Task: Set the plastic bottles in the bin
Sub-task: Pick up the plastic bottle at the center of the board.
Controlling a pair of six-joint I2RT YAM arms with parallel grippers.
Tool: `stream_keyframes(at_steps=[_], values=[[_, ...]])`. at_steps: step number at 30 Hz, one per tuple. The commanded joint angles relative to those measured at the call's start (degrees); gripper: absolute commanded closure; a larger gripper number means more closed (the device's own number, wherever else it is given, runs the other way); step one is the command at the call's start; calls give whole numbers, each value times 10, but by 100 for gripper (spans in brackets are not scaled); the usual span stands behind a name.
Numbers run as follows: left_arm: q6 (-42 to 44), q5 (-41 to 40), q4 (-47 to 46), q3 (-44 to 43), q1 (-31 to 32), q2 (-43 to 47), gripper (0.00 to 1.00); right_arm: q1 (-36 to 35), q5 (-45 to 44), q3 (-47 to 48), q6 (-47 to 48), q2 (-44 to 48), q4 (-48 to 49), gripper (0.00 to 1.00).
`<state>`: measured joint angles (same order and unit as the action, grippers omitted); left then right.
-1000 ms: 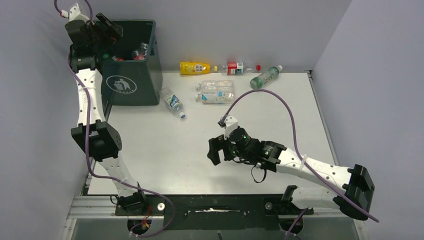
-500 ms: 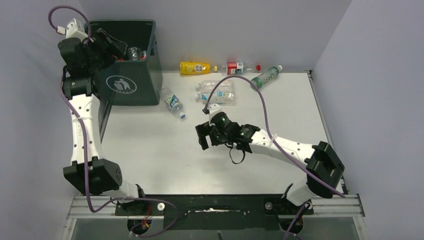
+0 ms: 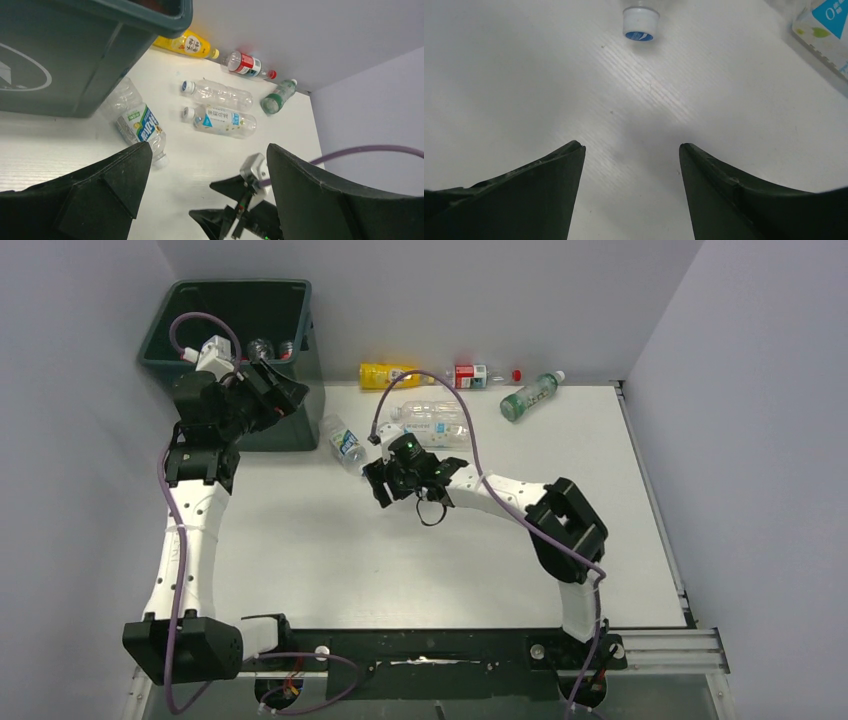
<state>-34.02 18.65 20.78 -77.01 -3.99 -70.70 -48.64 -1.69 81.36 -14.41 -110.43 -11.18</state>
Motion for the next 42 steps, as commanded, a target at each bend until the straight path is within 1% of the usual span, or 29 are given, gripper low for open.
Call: stream_keyframes(at_steps=[1,5,7,10,15,20,25,31,38,42], values=[[16,-7,-9,9,6,36,14,10,26,65,44,-47,55,28],[26,-9,3,15,6,47,14,19,38,97,54,-86,81,22],[30,-10,11,15,6,51,14,23,43,114,61,-104,93,16],[34,-14,22,13,7,59,14,27,48,144,72,-132,100,11],[42,-23,36,6,7,66,14,32,50,204,85,-174,96,10],[47,-24,44,3,7,66,14,36,56,265,87,-216,72,19],[51,-25,47,4,7,67,14,38,56,296,79,-239,61,23],[51,-23,45,4,7,65,14,38,61,298,67,-260,63,26],[54,-24,43,10,7,65,14,39,68,301,64,-272,69,37],[53,-21,41,14,7,64,14,40,75,309,65,-278,64,47]])
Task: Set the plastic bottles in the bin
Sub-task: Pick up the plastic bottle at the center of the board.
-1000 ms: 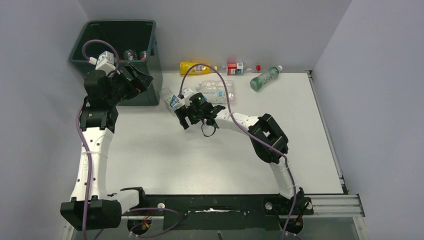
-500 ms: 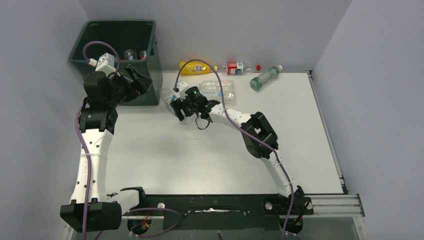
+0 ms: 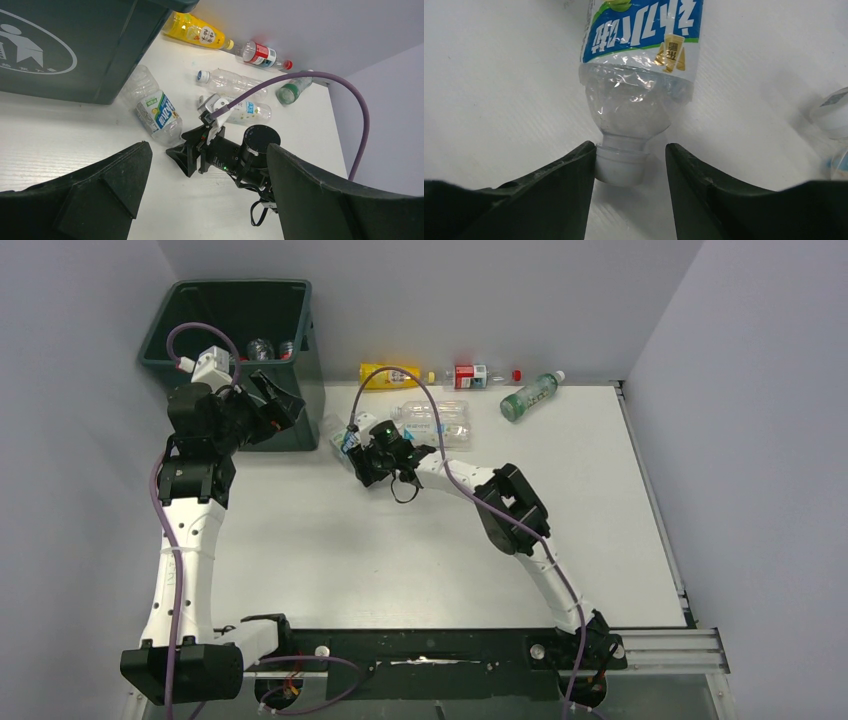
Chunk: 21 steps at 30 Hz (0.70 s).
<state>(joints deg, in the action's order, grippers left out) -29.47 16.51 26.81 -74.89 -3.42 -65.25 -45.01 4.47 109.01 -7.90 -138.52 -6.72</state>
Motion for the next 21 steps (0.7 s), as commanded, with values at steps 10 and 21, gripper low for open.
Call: stream_keyframes(at_steps=[10,21], values=[[6,6,-19,-7,2,9,14,3,-2,-69,7,83,45,71],[-3,23,-24,-17,16,-7,14,-4,-45,-312,-1,316,87,74]])
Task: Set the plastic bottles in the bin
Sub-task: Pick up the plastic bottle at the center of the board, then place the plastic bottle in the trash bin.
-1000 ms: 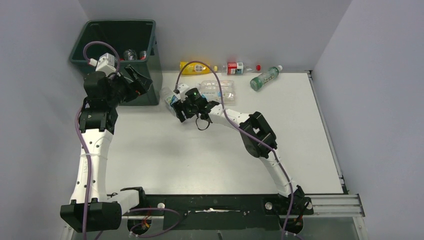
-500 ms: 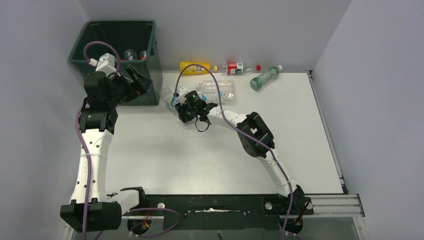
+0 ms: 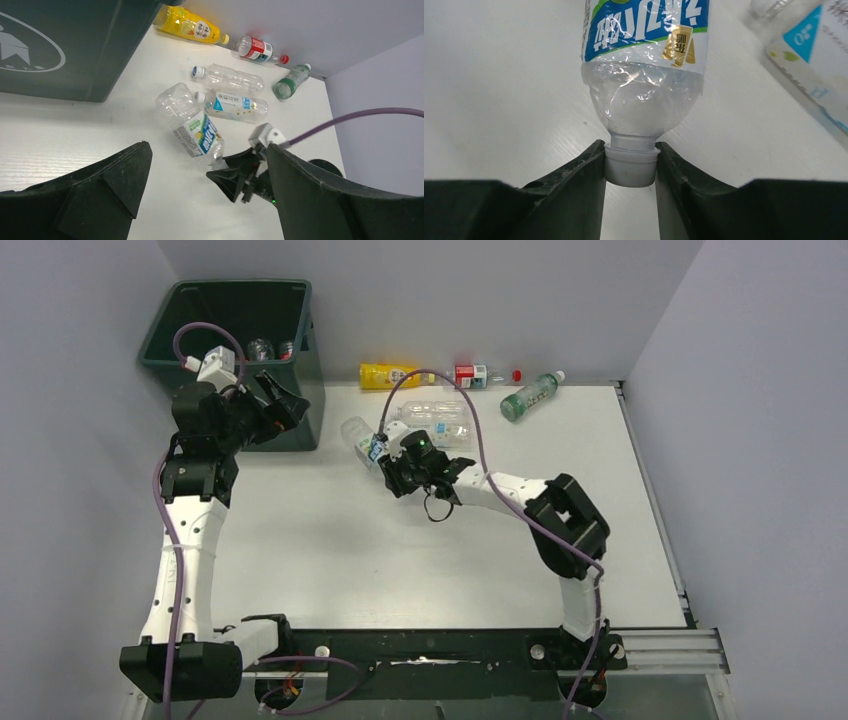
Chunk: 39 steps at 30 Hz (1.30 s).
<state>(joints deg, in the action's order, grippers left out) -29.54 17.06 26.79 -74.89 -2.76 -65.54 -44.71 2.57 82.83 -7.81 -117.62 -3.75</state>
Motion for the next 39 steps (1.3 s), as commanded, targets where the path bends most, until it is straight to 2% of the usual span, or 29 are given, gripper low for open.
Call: stream_keyframes(at_steps=[1,9,14,20,30,39], values=[[-5,22,-28,-15,11,-6,14,-12,-34,-76,-3,132,58,75],[-50,60,-84,3,43,-24,14,-46,-106,-249,-37,325,45,75],[-47,17,-91,-2,111,-47,14,-63,-149,-311,-64,431,14,75],[-58,-17,-115,-2,191,-92,14,-62,-196,-360,-93,513,-33,74],[-145,20,-242,43,273,-161,14,-21,-245,-396,-121,571,-69,73],[-246,55,-393,120,312,-196,14,-5,-212,-390,-115,569,-47,73]])
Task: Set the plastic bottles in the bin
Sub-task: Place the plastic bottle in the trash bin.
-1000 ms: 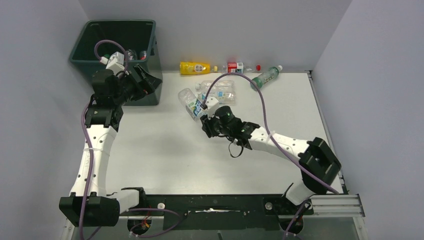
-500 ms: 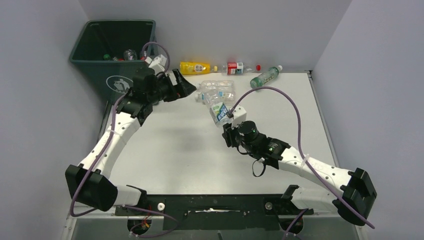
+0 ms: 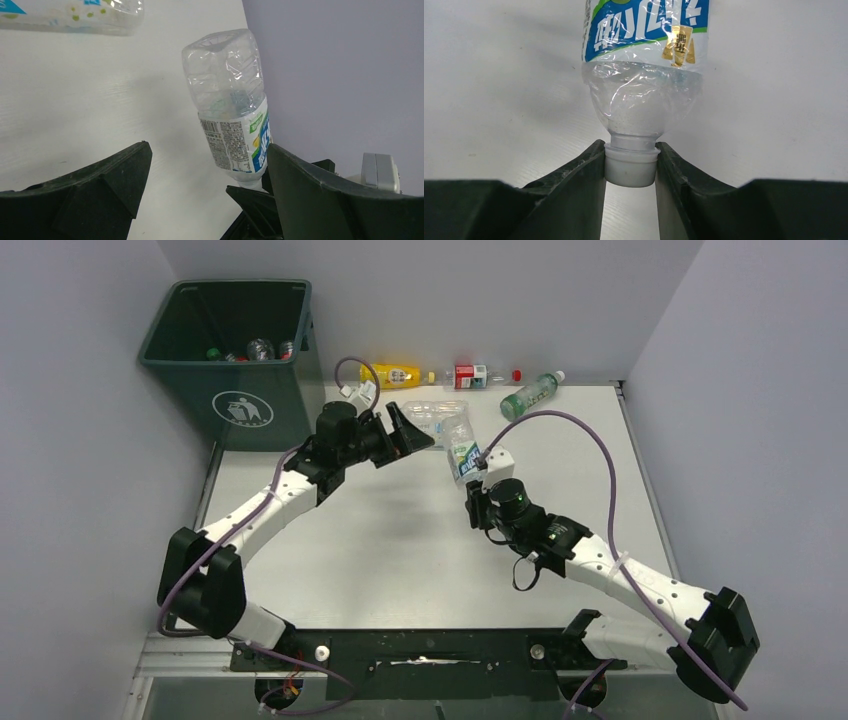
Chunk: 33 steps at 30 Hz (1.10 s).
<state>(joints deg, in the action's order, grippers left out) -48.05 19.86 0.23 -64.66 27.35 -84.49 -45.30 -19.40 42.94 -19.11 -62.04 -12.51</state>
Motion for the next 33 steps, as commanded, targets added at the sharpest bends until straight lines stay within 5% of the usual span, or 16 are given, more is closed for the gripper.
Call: stream_keyframes(at_steps=[1,27,33], values=[[-67,28,-138,20,16,-11,14,1,13,10,-3,11,44,73],[-103,3,-213,49,61,-56,14,-45,54,11,-15,12,86,74],[-86,3,-193,39,62,-52,29,-46,51,12,-17,6,85,73]])
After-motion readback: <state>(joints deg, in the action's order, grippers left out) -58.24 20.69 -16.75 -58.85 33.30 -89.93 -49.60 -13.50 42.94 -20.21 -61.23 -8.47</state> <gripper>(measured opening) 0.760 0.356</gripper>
